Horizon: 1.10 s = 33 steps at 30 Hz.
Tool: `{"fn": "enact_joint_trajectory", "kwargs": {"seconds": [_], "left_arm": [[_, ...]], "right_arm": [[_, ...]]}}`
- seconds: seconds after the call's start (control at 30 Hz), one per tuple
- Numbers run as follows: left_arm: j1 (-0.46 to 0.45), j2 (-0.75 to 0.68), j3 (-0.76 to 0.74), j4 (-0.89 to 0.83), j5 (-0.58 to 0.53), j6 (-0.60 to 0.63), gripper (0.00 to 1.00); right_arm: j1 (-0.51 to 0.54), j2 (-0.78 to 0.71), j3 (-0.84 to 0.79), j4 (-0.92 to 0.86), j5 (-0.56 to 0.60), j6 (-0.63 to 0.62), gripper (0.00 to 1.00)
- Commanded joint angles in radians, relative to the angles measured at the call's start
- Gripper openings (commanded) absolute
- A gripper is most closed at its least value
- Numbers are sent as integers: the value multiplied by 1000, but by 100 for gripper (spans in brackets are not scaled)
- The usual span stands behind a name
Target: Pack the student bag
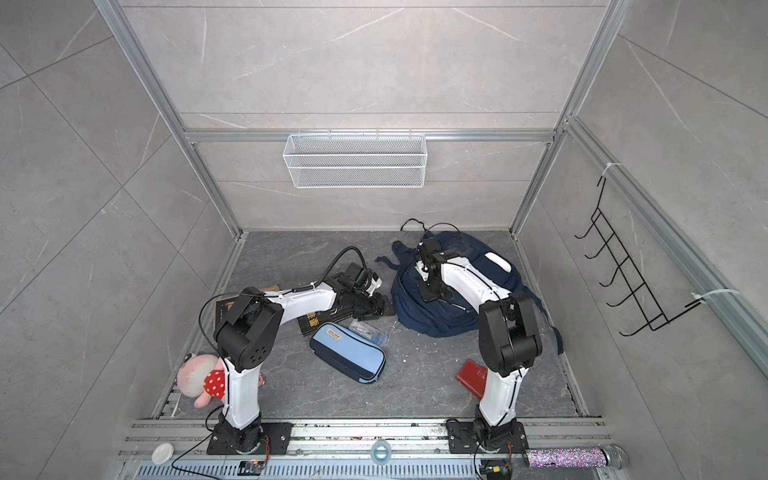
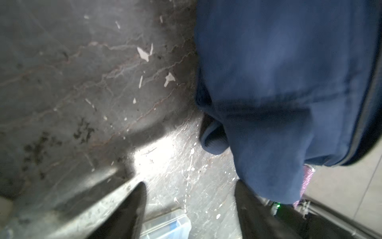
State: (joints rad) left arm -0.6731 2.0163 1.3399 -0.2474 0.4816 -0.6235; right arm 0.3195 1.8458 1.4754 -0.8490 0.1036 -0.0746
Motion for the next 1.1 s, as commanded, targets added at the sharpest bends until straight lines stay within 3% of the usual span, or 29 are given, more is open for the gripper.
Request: {"fn": "enact_joint_trajectory", "kwargs": {"seconds": [0.0, 0.07, 0.17, 0.4, 0.5, 0.77, 1.07], "left_arm": [[10, -32, -3, 96, 55, 6, 90], [16, -72, -44, 176, 83, -11, 97], [28, -120, -81, 258, 105, -37, 99], [32, -67, 31, 194, 92, -24, 98], [39, -9, 96, 120, 55, -17, 86], [74, 76, 127, 21, -91, 23, 31], [77, 123, 111, -62, -178, 54, 25]], "right_arm": [[-6, -74, 106, -19, 13, 29, 0], [-6, -64, 154, -38, 0, 26, 0], [-6, -43, 204, -64, -5, 25, 0], [-6, -34, 308, -96, -64, 33, 0], [-6, -39, 361, -117, -71, 31, 0], [-71, -71, 408, -139, -72, 29, 0], [-216, -150, 240, -79, -25, 127, 0]]}}
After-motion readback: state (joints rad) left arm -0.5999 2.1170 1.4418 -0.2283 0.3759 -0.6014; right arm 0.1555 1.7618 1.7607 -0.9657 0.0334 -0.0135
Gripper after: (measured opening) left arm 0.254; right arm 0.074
